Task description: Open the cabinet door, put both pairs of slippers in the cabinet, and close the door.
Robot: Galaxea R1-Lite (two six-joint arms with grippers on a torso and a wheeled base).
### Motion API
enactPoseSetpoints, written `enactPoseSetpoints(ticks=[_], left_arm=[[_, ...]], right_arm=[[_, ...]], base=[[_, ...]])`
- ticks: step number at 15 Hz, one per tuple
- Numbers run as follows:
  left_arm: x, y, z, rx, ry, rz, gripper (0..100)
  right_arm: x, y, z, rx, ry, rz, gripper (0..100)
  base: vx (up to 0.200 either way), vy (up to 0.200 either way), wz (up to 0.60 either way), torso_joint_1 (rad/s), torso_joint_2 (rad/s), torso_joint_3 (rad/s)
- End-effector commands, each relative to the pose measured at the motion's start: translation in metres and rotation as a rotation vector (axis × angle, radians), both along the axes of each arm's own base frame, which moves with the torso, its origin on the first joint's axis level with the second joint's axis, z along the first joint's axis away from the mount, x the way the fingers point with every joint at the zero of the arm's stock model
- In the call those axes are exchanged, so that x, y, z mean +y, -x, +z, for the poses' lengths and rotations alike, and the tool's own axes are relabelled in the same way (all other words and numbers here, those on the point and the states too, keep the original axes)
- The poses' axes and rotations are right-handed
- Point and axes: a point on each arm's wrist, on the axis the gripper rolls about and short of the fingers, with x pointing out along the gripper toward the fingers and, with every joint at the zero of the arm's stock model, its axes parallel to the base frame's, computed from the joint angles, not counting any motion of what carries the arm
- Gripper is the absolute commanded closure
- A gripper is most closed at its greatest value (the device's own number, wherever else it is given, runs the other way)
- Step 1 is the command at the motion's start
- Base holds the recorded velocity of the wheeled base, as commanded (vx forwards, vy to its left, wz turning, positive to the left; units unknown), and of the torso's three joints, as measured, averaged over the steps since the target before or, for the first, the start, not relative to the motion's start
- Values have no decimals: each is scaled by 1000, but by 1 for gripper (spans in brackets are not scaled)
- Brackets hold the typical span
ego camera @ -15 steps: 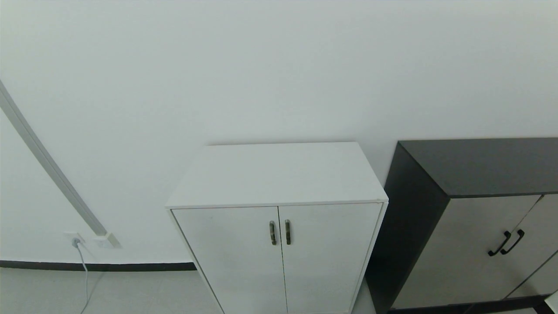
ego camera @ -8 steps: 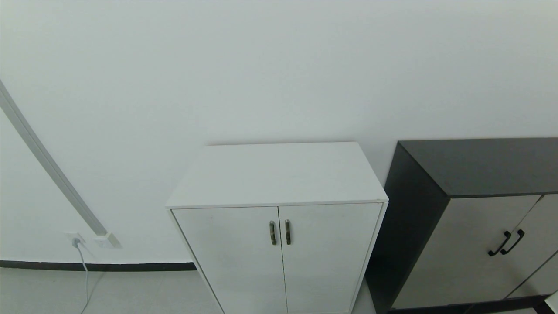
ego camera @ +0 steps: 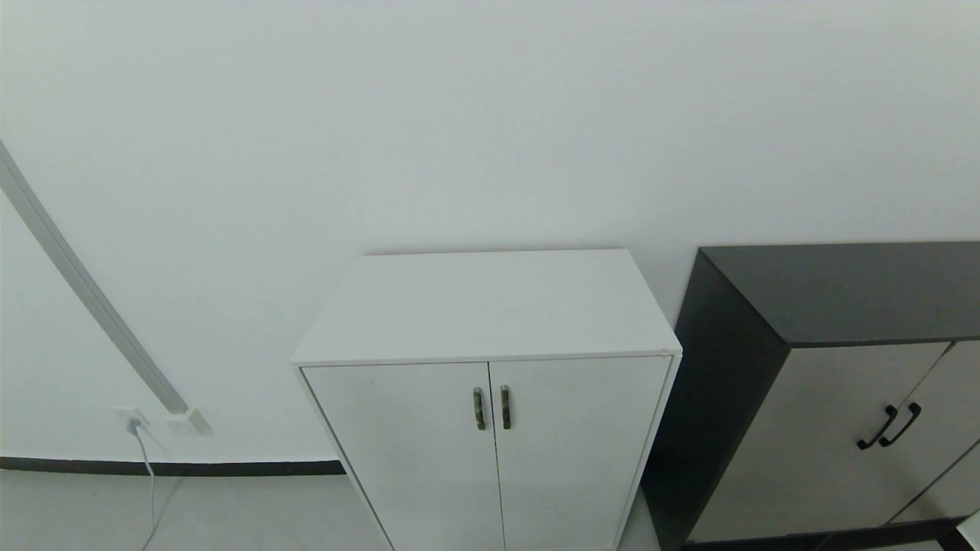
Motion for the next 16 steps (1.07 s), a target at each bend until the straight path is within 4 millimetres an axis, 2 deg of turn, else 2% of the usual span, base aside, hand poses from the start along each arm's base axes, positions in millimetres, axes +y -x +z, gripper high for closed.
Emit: enactPoseSetpoints(ticks=[1,5,9,11,16], left_arm=[[0,0,0,-1,1,1,100],[0,0,0,0,-5,1,100],[0,0,0,0,-5,-1,100],[0,0,0,0,-5,-1,100],[0,0,0,0,-5,1,100]], right_arm=[[0,2,0,-19,-28,-15,100],[-3,1,0,-23,-64,-114,100],[-3,1,0,-22,-53,-111,100],[-1,2,-1,-21,19,-21,100],[0,2,-1,-23,46,18,100]], base=[[0,0,0,0,0,0],[0,0,0,0,0,0],[0,0,0,0,0,0],[0,0,0,0,0,0],[0,0,0,0,0,0]])
